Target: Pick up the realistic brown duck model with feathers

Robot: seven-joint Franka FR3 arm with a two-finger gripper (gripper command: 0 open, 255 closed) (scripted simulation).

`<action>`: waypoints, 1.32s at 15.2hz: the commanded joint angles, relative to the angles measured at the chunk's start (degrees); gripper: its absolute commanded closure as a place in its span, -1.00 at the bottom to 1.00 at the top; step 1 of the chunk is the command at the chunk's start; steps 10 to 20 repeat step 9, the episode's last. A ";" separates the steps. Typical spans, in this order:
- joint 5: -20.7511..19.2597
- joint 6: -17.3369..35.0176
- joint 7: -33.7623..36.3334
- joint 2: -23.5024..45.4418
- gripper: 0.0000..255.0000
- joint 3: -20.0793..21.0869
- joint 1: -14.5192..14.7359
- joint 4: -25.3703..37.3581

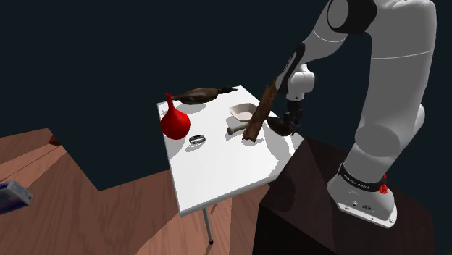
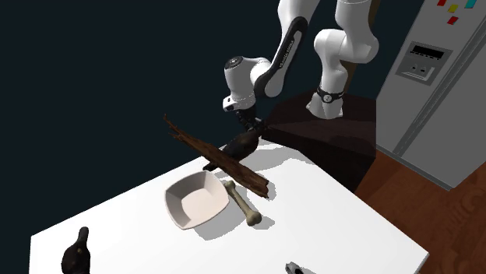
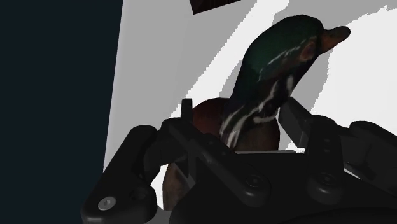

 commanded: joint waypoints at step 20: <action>-5.07 -5.24 3.83 -6.79 1.00 -2.35 1.64 -0.63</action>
